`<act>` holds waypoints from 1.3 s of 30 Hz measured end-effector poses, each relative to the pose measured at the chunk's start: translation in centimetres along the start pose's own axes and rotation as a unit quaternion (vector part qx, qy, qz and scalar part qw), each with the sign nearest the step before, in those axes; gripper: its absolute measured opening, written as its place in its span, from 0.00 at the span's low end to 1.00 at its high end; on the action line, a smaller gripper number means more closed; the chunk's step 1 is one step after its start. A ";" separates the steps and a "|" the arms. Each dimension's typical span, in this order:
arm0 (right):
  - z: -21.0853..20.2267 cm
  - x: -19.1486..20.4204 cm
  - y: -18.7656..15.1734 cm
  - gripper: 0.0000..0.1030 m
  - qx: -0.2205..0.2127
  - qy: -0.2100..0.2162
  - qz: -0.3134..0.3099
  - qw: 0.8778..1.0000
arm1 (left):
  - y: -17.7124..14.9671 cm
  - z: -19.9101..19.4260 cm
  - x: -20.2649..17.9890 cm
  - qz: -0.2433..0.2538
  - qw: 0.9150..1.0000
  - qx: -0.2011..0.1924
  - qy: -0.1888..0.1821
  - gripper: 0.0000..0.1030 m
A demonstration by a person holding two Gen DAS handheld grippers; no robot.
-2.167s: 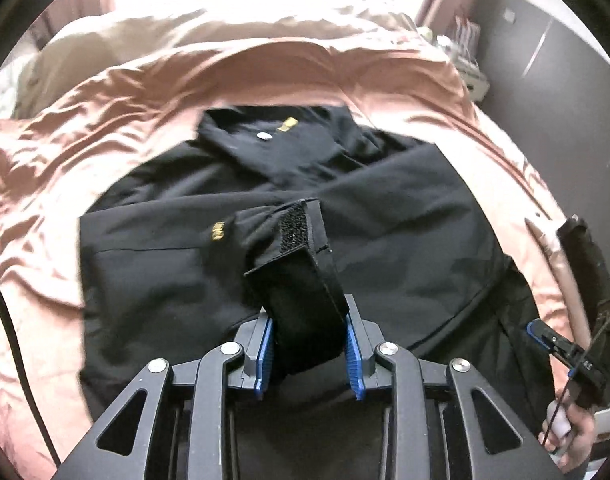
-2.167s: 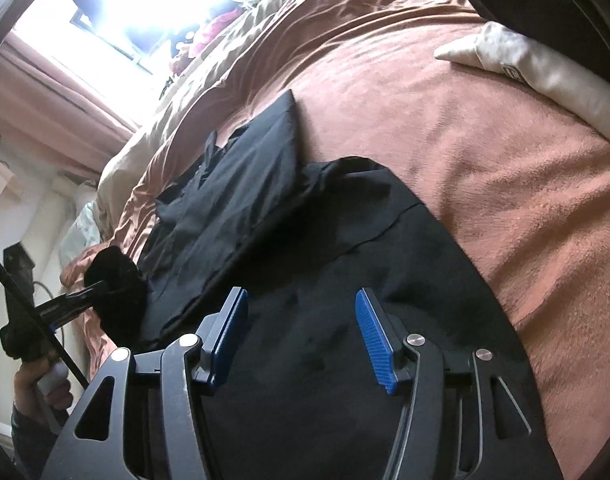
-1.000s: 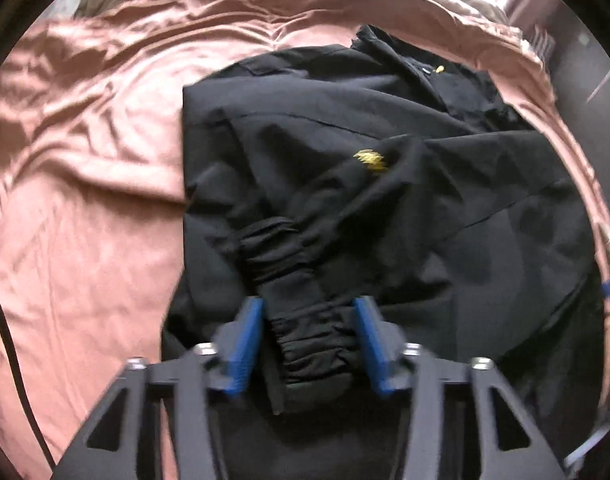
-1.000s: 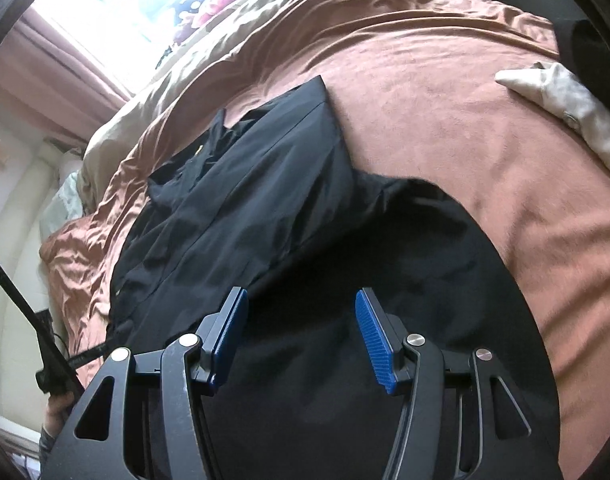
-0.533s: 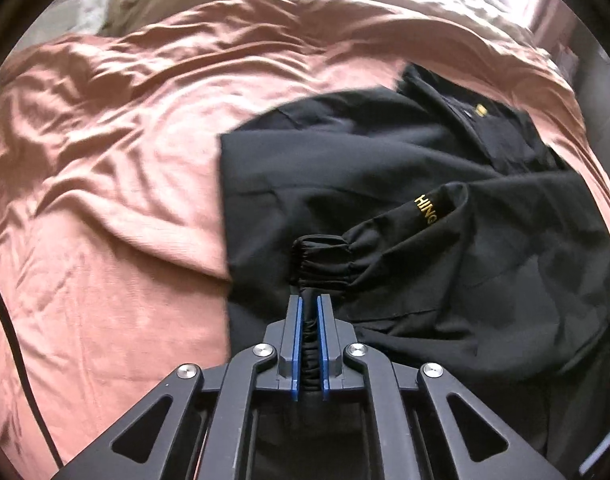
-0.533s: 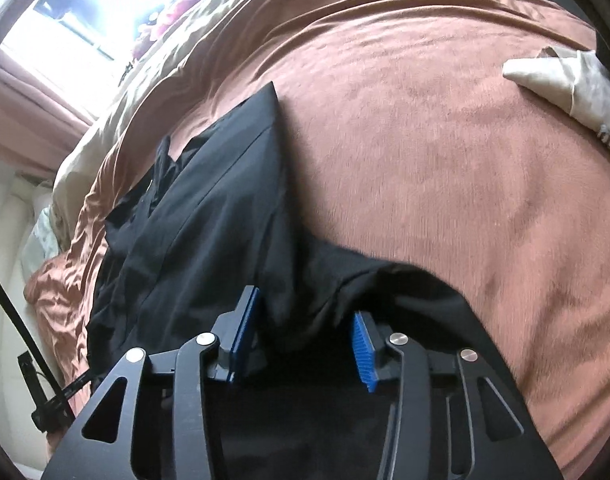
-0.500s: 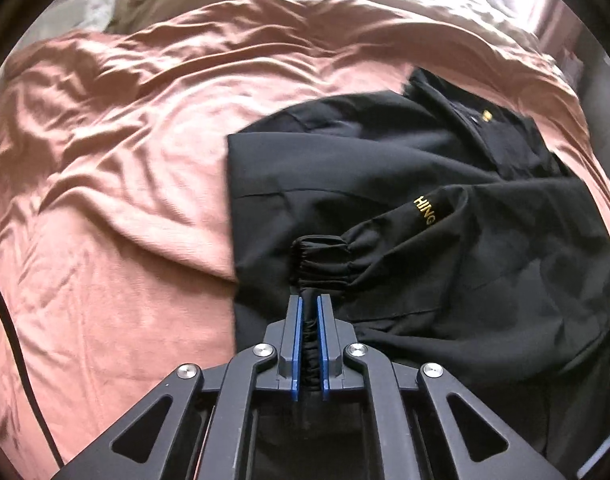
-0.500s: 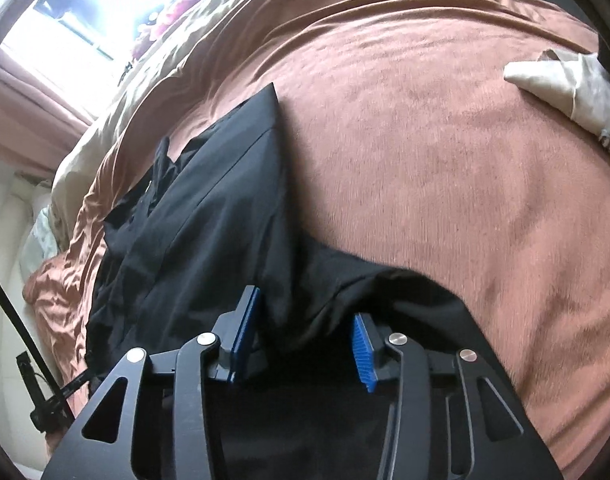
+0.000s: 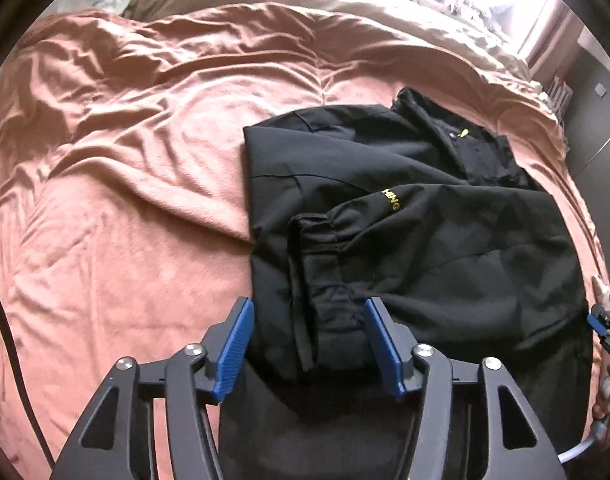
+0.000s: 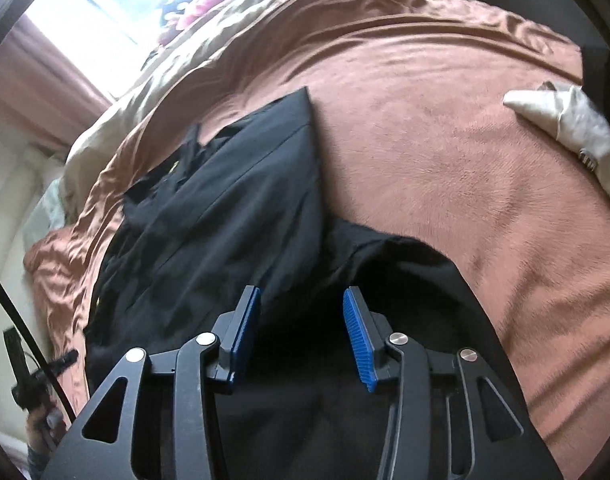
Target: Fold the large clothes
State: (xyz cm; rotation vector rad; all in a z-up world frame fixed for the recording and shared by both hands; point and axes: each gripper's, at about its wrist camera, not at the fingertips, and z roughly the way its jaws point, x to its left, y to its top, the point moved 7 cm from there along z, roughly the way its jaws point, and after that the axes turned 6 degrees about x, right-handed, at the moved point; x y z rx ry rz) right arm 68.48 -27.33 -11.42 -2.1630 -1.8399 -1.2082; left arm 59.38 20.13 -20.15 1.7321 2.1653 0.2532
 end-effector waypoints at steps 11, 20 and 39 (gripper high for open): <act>-5.8 -1.0 -4.3 0.77 -0.007 -0.010 -0.041 0.999 | -7.0 -5.4 0.3 -0.011 0.999 -0.026 -0.024 0.59; -10.2 -2.0 -7.5 1.00 -0.042 -0.002 -0.070 0.997 | -13.2 -10.8 0.1 -0.013 0.995 -0.099 -0.031 0.66; -19.0 -4.9 -16.8 1.00 -0.062 -0.018 -0.162 0.985 | -26.5 -16.6 1.5 0.010 0.993 -0.117 -0.017 0.96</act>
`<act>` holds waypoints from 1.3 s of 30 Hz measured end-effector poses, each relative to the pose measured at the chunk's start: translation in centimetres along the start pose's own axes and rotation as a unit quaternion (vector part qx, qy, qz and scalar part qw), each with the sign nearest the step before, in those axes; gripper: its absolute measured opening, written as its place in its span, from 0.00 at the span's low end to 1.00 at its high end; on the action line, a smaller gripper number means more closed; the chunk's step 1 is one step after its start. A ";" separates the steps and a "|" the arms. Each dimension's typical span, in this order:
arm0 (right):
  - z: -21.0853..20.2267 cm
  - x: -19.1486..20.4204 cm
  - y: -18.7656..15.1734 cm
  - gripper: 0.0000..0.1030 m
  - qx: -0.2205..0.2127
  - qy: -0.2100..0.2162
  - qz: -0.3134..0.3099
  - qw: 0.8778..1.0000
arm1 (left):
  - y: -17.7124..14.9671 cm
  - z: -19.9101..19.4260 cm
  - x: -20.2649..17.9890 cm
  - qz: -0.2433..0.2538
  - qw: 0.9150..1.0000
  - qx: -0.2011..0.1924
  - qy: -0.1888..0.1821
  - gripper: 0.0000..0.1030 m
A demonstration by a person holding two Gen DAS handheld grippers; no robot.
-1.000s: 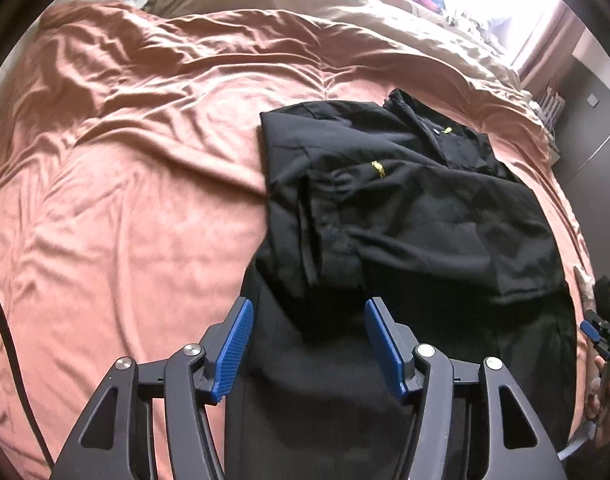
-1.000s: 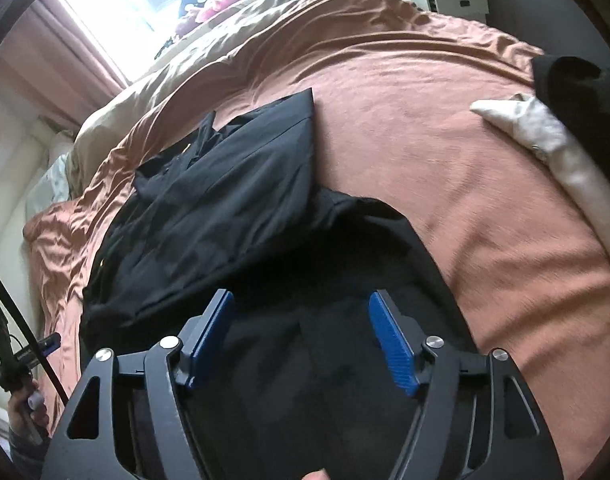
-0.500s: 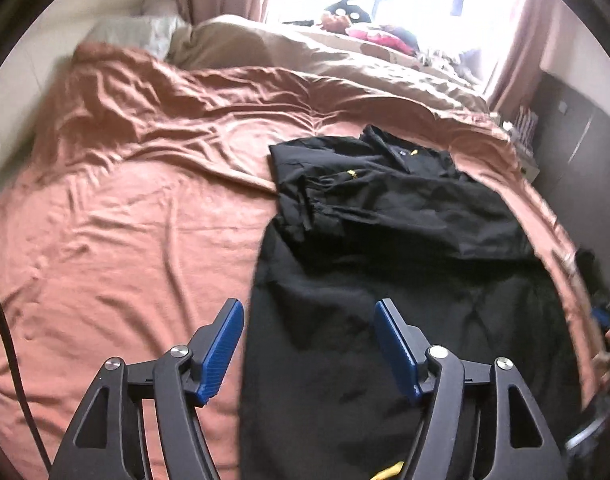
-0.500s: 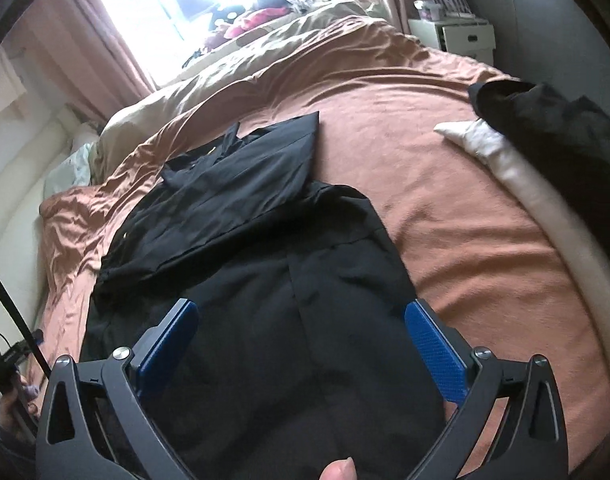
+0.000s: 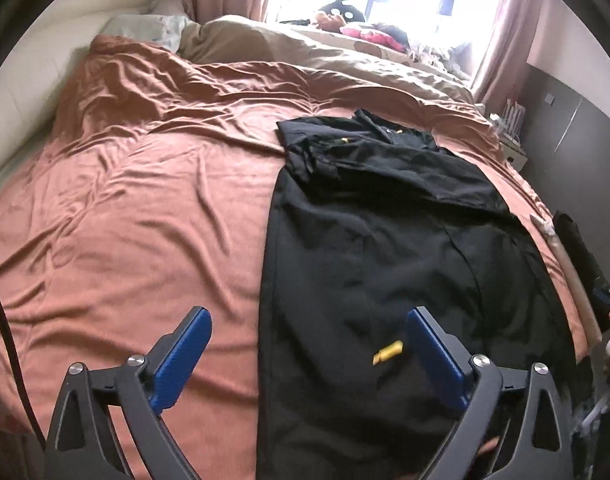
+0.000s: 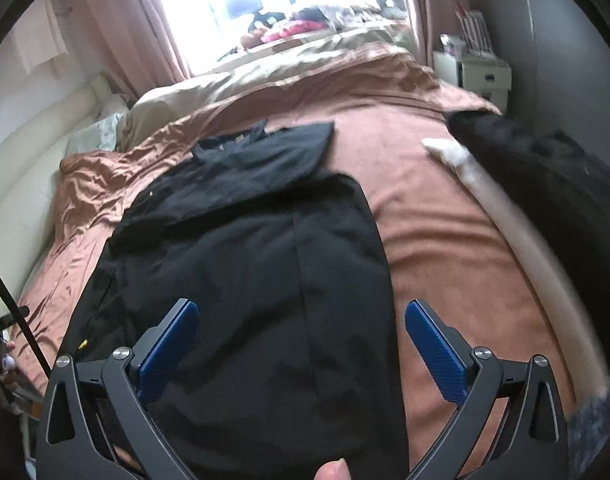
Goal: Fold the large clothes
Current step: 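Grasp the jacket side edge with both tools and fold it inward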
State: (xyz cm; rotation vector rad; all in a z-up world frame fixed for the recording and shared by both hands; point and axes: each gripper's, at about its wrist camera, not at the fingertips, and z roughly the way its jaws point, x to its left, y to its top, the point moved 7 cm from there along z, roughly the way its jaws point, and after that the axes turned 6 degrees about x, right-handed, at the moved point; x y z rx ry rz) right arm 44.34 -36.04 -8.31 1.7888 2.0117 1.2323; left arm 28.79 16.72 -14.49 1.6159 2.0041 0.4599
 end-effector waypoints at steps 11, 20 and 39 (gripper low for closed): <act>-5.1 -2.4 -6.4 1.00 -0.009 0.030 0.014 0.999 | -7.3 -3.2 1.0 -0.019 1.000 0.001 -0.012 0.96; -5.7 -5.5 -10.4 0.99 0.004 0.068 0.069 0.995 | -12.1 -2.4 2.1 -0.056 0.997 0.018 -0.053 0.85; 0.2 -9.0 -12.1 0.63 0.040 0.190 0.179 0.965 | -12.6 3.4 3.9 -0.112 0.986 0.061 -0.108 0.63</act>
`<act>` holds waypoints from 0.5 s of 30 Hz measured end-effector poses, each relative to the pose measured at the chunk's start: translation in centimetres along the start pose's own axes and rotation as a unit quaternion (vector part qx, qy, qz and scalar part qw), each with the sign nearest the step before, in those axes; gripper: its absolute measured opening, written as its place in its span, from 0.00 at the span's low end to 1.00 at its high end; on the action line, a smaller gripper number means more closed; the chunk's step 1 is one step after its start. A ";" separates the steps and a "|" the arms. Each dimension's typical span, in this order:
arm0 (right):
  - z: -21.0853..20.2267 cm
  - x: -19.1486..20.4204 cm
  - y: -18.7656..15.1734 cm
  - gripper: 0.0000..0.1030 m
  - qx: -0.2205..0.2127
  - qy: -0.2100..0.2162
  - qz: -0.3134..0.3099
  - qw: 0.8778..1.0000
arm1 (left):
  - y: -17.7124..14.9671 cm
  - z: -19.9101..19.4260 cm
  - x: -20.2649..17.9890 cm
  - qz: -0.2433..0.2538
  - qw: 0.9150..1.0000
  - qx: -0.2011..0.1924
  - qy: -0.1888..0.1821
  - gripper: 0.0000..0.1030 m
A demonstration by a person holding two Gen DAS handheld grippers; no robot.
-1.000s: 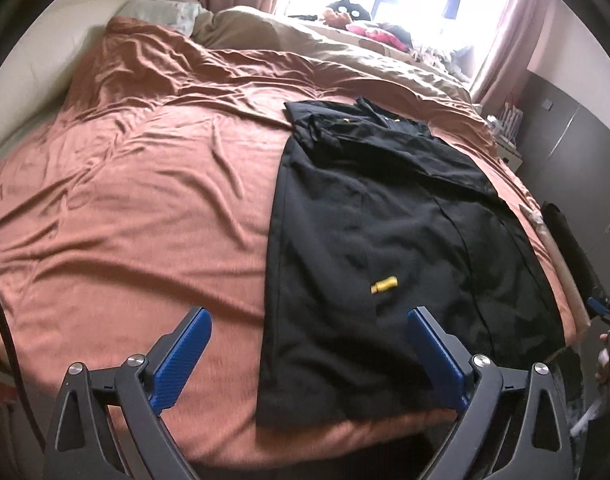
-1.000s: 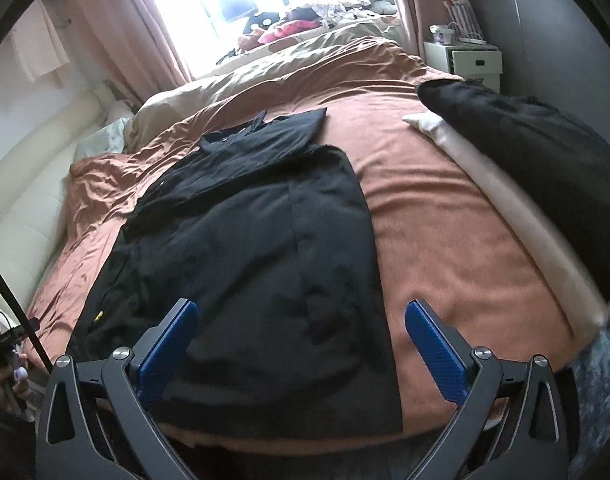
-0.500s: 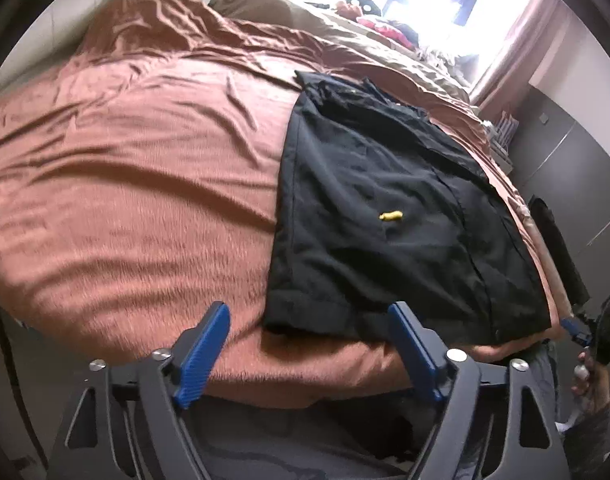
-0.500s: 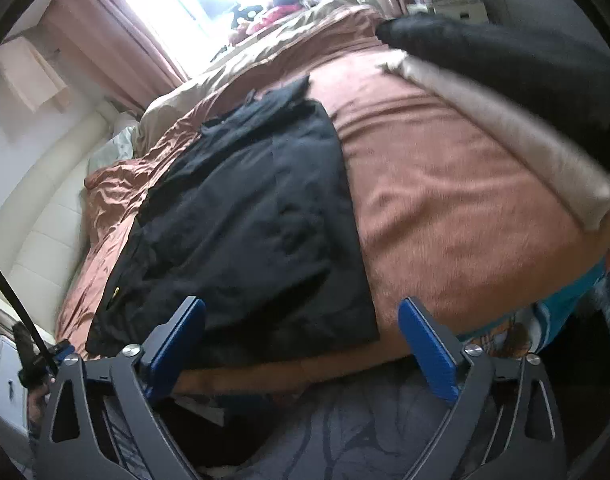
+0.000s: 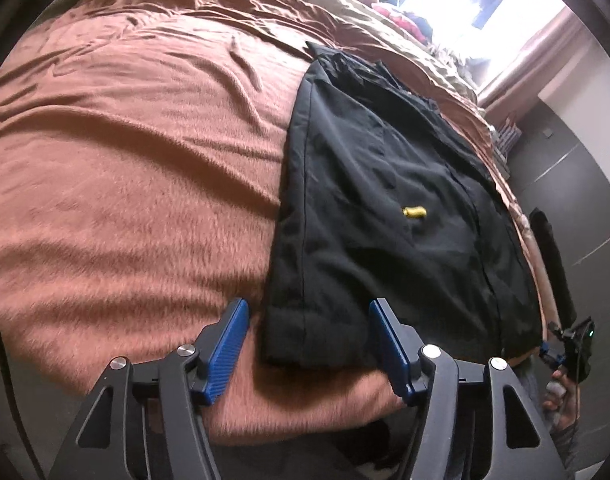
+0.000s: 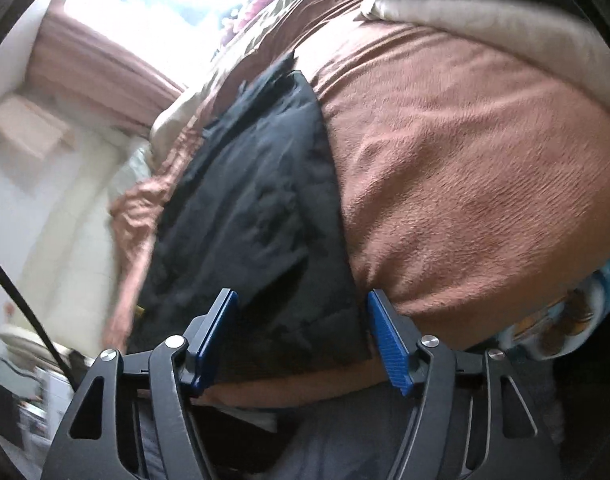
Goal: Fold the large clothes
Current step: 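Grasp the jacket side edge with both tools and fold it inward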
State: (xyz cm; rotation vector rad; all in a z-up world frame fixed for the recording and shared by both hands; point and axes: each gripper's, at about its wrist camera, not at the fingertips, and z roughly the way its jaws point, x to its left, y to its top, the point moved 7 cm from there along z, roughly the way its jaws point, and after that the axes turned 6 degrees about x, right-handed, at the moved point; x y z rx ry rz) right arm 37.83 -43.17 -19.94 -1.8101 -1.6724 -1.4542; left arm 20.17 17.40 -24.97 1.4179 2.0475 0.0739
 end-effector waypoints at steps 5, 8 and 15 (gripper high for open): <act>0.7 0.5 -0.1 0.63 0.012 0.052 0.014 0.998 | 1.0 0.5 0.2 -0.017 1.000 0.000 -0.023 0.59; 1.2 1.3 -0.3 0.62 0.024 0.077 0.010 0.997 | 0.6 0.8 0.0 -0.030 0.999 0.013 -0.044 0.49; 3.4 -0.4 1.6 0.22 0.008 0.039 0.039 0.998 | 0.7 1.0 0.1 -0.034 0.999 0.010 -0.013 0.22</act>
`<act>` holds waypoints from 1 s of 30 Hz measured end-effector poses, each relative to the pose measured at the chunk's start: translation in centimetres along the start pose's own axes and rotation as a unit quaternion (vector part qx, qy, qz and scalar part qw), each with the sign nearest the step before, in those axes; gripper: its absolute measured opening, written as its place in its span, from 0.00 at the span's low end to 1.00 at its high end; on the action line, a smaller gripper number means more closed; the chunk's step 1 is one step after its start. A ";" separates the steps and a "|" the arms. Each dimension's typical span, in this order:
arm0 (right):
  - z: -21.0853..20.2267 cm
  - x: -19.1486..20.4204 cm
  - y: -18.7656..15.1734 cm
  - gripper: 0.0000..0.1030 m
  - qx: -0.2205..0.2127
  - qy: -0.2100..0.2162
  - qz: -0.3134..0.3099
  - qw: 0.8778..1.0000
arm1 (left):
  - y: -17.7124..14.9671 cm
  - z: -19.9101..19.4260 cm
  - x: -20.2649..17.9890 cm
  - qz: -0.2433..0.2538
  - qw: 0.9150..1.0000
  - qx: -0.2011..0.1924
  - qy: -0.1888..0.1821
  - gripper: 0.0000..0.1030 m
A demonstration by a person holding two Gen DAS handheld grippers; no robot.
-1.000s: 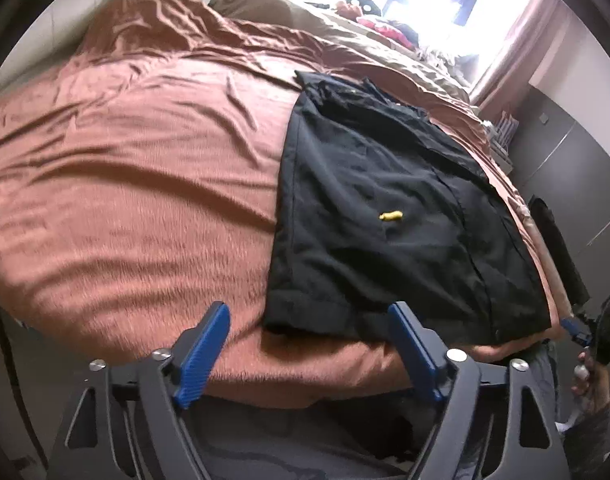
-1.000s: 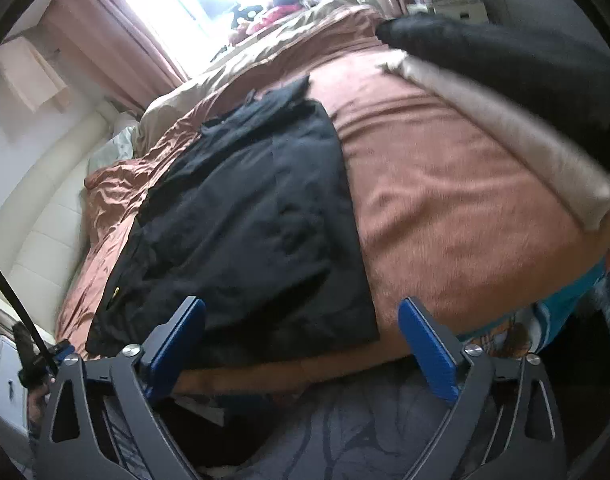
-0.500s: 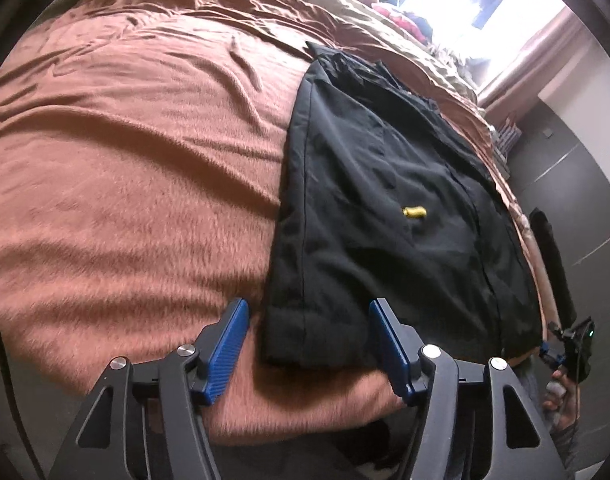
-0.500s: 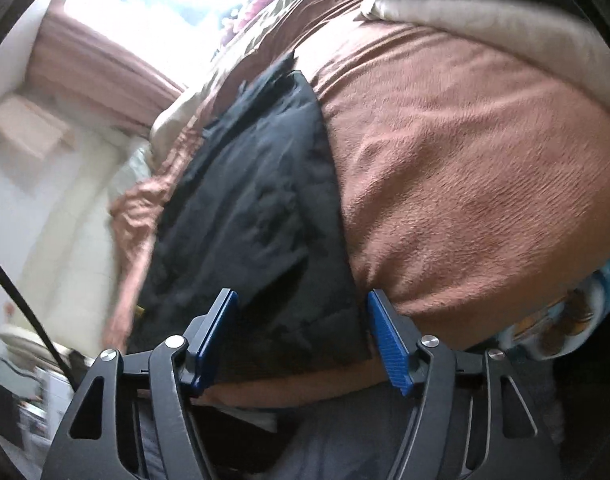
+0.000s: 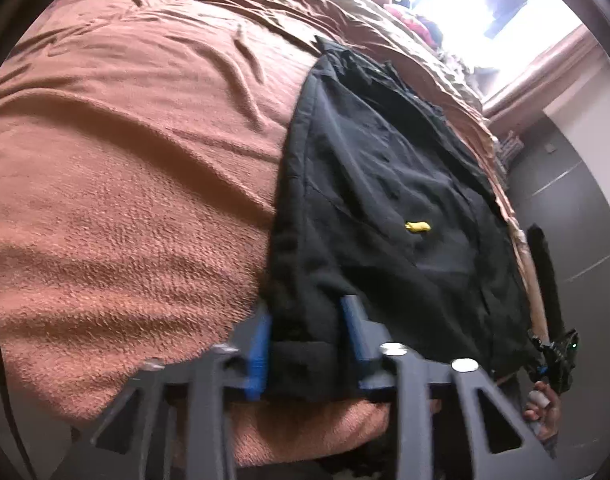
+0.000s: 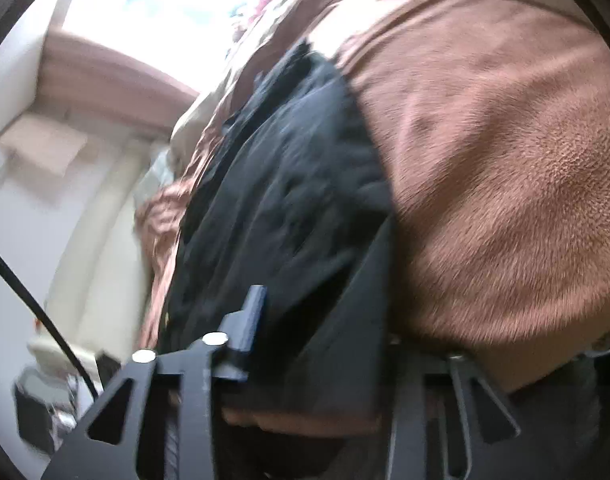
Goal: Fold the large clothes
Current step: 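Grasp the jacket side edge with both tools and fold it inward, then lift the gripped black jacket edge with both tools and fold it over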
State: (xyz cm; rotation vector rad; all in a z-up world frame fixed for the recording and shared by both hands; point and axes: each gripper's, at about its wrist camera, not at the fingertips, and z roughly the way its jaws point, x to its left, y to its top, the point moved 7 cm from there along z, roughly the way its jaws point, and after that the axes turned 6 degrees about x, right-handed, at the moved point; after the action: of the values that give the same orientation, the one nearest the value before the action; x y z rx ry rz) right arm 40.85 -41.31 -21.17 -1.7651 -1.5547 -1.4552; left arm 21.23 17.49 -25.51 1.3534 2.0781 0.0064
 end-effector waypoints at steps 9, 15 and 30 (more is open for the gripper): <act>-2.9 4.6 1.0 0.00 -0.051 -0.011 -0.031 0.998 | 0.5 -3.5 -0.5 -0.030 0.998 -0.051 -0.029 0.10; -6.3 8.2 0.3 0.00 -0.071 0.009 -0.063 0.995 | 1.4 -8.2 -1.6 -0.043 0.994 -0.089 -0.053 0.07; -13.4 14.1 -4.2 0.00 -0.105 0.068 -0.146 0.981 | 0.6 -24.0 -5.0 0.006 0.975 -0.197 -0.106 0.07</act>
State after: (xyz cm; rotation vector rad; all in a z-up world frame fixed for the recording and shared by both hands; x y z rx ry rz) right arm 29.18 -43.67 -5.22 -1.5522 -1.6939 -1.9006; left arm 10.64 21.60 -3.81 1.0742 1.7737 0.2547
